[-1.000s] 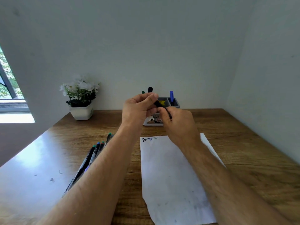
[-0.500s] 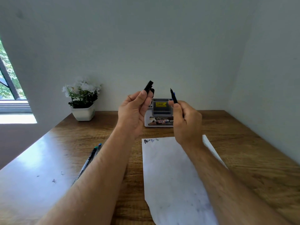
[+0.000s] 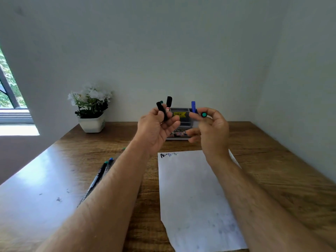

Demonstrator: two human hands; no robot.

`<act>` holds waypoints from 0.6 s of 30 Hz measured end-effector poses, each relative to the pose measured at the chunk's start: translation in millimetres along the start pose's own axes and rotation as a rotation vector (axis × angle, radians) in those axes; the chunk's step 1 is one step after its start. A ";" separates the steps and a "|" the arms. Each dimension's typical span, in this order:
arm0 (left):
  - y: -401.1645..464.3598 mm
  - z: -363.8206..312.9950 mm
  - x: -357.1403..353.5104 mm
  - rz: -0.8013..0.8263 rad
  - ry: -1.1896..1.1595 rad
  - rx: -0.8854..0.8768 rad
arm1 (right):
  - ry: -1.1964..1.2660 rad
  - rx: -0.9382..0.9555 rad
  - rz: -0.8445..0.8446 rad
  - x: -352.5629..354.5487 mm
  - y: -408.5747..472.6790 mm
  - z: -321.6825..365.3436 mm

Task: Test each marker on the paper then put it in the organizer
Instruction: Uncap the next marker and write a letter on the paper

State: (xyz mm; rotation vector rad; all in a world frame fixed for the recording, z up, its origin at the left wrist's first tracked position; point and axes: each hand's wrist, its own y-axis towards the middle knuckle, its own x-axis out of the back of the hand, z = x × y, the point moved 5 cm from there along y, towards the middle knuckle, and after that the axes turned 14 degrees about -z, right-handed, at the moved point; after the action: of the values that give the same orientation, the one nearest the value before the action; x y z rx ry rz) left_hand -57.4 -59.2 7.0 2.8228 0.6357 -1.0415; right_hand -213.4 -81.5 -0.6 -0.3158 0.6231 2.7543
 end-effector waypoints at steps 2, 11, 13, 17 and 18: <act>0.4 4.6 2.4 -0.035 0.102 0.022 | -0.055 -0.023 -0.004 1.1 1.1 -4.7; 12.3 15.3 12.5 -0.005 1.050 -0.172 | -0.393 -0.112 0.140 2.3 -7.2 -22.7; 11.3 15.9 7.5 0.041 1.414 -0.418 | -0.394 -0.169 0.172 1.4 -9.4 -27.5; 4.4 19.3 2.3 0.155 1.710 -0.569 | -0.482 -0.165 0.275 -1.4 -11.6 -32.5; 4.3 19.8 3.0 0.162 1.723 -0.552 | -0.486 -0.170 0.295 -2.5 -11.6 -33.9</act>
State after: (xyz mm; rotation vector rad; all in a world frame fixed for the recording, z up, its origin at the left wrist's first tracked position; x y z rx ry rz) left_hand -65.7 -66.1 -10.5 2.4231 0.4953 1.5569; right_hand -202.3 -87.3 -34.3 0.4374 0.3277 2.9992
